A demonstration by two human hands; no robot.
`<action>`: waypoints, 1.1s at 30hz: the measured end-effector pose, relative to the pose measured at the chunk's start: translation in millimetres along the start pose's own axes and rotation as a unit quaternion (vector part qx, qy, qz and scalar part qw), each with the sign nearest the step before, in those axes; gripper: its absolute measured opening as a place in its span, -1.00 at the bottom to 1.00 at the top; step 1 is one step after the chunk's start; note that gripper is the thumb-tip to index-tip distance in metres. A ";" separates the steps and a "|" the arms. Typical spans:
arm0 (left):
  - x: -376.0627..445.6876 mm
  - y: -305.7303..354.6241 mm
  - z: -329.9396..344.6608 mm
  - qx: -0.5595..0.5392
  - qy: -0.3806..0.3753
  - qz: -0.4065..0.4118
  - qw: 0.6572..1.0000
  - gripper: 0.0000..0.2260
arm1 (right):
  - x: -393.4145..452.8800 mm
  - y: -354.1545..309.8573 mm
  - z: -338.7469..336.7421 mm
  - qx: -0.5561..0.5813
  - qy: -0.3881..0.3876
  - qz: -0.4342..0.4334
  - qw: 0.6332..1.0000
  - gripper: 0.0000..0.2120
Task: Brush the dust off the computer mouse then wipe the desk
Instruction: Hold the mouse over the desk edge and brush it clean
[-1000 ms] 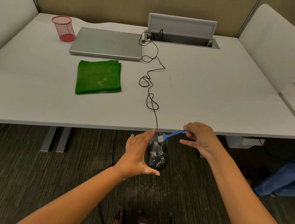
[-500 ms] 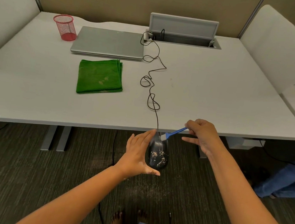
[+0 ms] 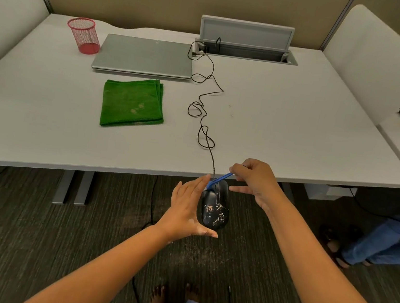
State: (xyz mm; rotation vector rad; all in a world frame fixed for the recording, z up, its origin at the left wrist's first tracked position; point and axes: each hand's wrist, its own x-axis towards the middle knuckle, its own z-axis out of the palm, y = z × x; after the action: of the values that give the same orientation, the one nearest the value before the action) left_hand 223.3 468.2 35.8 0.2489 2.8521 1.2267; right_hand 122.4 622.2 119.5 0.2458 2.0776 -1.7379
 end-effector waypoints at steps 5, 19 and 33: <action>0.6 0.9 -1.6 0.000 0.002 -0.003 1.000 0.08 | 4.2 -6.6 -5.1 0.003 0.031 -0.008 0.999 -0.79; 0.5 -3.7 -8.8 -0.006 0.022 -0.013 1.000 0.09 | 8.0 8.2 -44.5 0.121 0.051 0.051 0.990 -0.83; 4.0 -5.7 -14.7 -0.013 0.058 -0.007 0.998 0.11 | 4.7 18.2 -47.9 0.129 0.034 0.067 0.989 -0.87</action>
State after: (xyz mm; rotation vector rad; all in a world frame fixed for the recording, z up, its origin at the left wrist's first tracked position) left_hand 217.3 454.4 42.0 0.1626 2.9263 1.3164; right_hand 115.6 671.7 107.4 0.5157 1.8322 -1.9361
